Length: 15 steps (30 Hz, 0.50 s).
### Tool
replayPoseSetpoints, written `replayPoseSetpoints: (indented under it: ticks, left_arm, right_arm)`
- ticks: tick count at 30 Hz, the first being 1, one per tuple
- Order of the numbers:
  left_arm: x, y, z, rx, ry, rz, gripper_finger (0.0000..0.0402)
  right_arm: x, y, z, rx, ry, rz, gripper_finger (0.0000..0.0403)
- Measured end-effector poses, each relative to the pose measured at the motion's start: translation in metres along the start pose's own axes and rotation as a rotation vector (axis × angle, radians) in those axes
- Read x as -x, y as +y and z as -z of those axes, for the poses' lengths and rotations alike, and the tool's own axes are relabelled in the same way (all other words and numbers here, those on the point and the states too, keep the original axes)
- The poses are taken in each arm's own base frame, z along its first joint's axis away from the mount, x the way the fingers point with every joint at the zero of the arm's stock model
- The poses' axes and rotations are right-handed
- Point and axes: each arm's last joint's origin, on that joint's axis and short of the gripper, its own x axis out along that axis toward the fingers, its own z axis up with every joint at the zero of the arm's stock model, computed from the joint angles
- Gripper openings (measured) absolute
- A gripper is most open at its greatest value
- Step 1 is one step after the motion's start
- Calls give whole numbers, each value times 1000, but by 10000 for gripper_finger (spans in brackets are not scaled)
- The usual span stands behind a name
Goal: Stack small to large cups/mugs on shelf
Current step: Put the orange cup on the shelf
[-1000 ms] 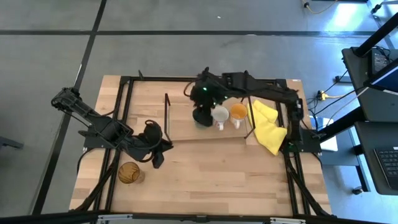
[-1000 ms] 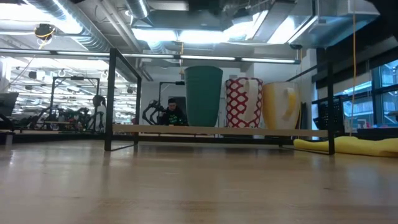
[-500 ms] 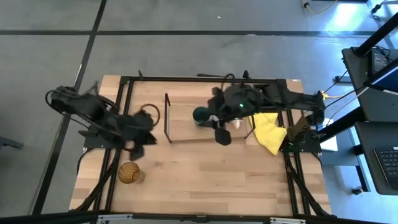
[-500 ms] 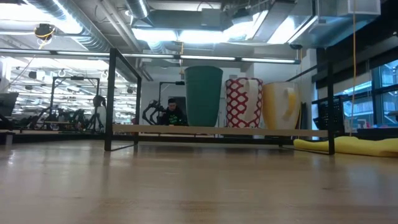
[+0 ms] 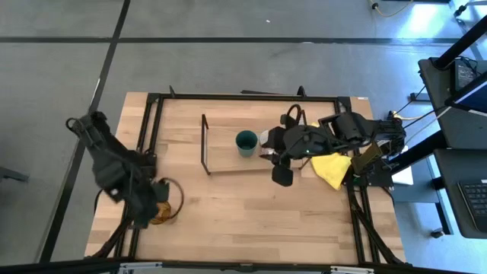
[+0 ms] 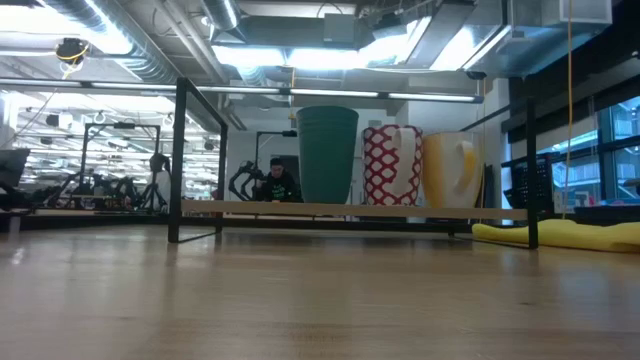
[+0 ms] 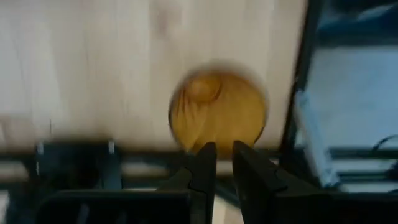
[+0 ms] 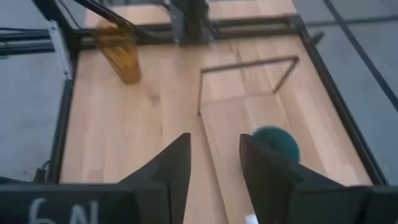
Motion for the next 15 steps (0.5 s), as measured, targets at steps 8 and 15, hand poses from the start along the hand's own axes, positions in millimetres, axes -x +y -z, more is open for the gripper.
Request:
replayPoseSetpoints:
  ticks: [8, 15]
  left_arm:
    - [-28, -15, 31, 57, -85, -166, 47]
    - [-53, -12, 42, 195, -136, -275, 58]
  right_arm:
    - [5, 16, -3, 10, -66, -57, 139]
    - [8, 25, 0, -12, -70, -83, 139]
